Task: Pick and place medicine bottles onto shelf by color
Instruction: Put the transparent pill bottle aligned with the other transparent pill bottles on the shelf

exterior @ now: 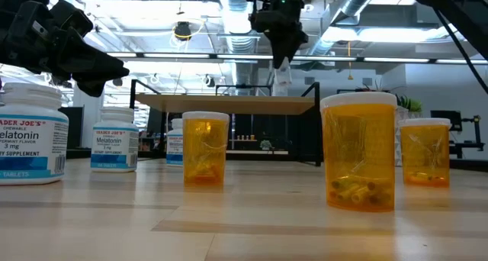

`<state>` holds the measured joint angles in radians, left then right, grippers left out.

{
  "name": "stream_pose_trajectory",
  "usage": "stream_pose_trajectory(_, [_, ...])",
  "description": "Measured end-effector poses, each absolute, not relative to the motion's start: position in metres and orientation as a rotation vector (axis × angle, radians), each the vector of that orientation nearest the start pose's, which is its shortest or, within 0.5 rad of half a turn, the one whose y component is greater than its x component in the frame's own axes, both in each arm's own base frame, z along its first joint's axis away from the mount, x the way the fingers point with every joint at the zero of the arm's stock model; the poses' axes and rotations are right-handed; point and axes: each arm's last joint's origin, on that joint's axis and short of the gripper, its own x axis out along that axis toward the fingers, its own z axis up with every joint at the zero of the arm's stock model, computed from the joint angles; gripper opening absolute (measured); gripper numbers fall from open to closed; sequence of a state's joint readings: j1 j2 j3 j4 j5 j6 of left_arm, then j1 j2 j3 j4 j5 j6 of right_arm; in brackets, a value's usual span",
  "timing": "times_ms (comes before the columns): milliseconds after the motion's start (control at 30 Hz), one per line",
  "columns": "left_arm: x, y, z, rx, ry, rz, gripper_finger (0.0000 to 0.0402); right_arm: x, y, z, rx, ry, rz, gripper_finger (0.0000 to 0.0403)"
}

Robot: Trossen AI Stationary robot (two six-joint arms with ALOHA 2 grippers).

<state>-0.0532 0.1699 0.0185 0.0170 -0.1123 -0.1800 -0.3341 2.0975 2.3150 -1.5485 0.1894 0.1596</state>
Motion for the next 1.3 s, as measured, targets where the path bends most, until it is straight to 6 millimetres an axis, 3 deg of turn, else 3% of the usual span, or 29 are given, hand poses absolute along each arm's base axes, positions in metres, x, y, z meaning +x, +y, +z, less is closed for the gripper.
stream_pose_trajectory(667, [0.107, -0.002, 0.158, -0.169, 0.128, 0.071, 0.0096, 0.369, -0.163, 0.350, 0.268, 1.285, -0.599, 0.0147])
stream_pose_trajectory(1300, [0.107, -0.002, 0.158, -0.174, 0.128, 0.068, 0.0096, 0.375, -0.134, 0.351, 0.233, 1.317, -0.572, 0.0145])
